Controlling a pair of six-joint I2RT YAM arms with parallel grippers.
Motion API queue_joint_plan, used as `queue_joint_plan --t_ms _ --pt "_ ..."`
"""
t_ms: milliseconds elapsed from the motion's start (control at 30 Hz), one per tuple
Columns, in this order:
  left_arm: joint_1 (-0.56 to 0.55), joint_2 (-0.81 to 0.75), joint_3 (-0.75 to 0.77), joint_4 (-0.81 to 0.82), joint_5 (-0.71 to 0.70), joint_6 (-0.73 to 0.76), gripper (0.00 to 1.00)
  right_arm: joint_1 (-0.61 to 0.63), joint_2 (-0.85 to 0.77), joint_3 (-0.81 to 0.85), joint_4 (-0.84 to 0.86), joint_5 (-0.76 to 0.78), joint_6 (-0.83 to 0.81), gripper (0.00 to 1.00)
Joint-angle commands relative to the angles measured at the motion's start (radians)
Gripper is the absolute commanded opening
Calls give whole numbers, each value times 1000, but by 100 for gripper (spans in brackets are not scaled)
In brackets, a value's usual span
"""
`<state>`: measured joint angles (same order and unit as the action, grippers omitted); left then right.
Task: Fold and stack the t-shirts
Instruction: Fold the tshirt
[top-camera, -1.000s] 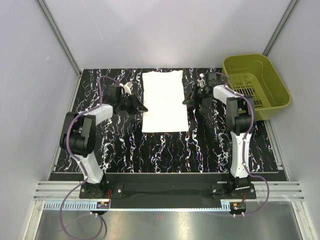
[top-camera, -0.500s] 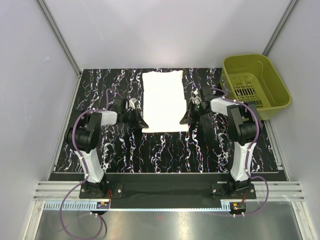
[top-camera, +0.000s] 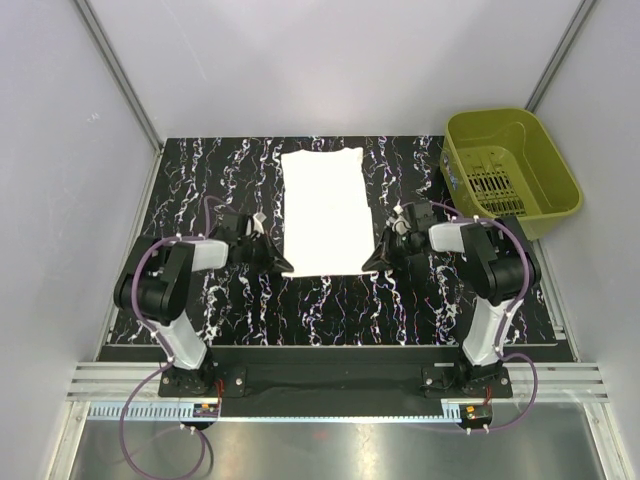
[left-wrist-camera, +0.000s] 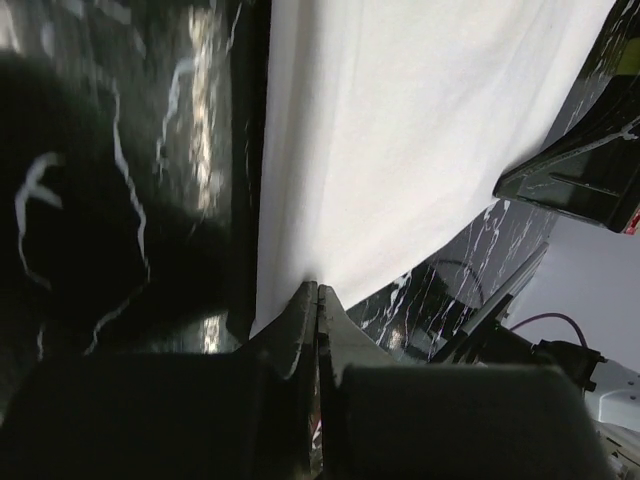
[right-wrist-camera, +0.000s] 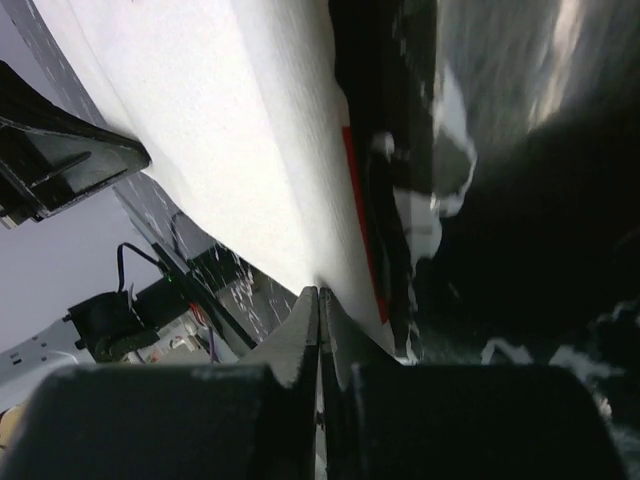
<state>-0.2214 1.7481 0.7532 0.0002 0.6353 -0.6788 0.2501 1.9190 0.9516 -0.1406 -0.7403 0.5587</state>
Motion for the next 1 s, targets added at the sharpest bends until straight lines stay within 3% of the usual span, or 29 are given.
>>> queue_joint_plan --t_ms 0,133,300,367,500,567,733,967 --pt "-13 -25 -133 -246 -213 1 0 38 -64 -109 -16 74 3 1" --pt "-16 -154 -273 -293 -253 -50 0 90 -158 -276 24 84 59 1" --pt "-68 -388 -367 -365 -227 -99 0 158 -388 -427 12 87 144 2" --pt "-104 -471 -359 -399 -217 -123 9 160 -501 -418 -43 108 138 2" --pt "-142 -646 -255 -506 -218 -117 26 156 -572 -228 -220 180 67 4" --pt "-142 -694 -158 -561 -233 -79 33 149 -507 -124 -258 188 35 5" --pt "-142 -644 18 -579 -238 -16 33 69 -270 208 -242 165 -23 8" --pt "-144 -630 -9 -468 -178 -73 29 15 232 678 -103 26 -23 0"
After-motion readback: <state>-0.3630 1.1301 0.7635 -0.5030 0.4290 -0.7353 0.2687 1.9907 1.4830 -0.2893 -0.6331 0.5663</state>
